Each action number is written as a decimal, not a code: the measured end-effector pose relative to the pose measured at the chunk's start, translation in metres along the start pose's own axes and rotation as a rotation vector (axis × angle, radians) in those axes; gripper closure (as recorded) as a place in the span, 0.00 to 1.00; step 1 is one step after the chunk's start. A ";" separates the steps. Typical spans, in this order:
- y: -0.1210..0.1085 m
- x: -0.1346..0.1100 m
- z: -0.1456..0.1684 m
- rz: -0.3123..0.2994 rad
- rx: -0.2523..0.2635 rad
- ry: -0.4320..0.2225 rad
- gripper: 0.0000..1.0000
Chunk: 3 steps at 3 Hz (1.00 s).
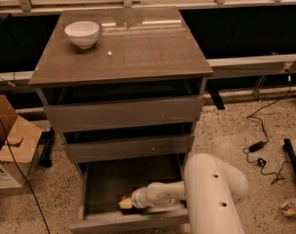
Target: Place apple into bottom drawer
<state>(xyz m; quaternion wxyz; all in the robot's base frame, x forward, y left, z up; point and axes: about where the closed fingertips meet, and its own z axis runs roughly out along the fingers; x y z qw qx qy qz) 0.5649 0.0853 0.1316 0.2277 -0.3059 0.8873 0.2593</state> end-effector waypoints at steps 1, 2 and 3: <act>0.000 0.000 0.000 0.000 0.002 -0.001 0.03; 0.000 0.000 0.000 0.000 0.002 -0.001 0.00; 0.000 0.000 0.000 0.000 0.002 -0.001 0.00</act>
Offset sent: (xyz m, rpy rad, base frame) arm 0.0000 0.0000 -0.0001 -0.0003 -0.0016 -0.0017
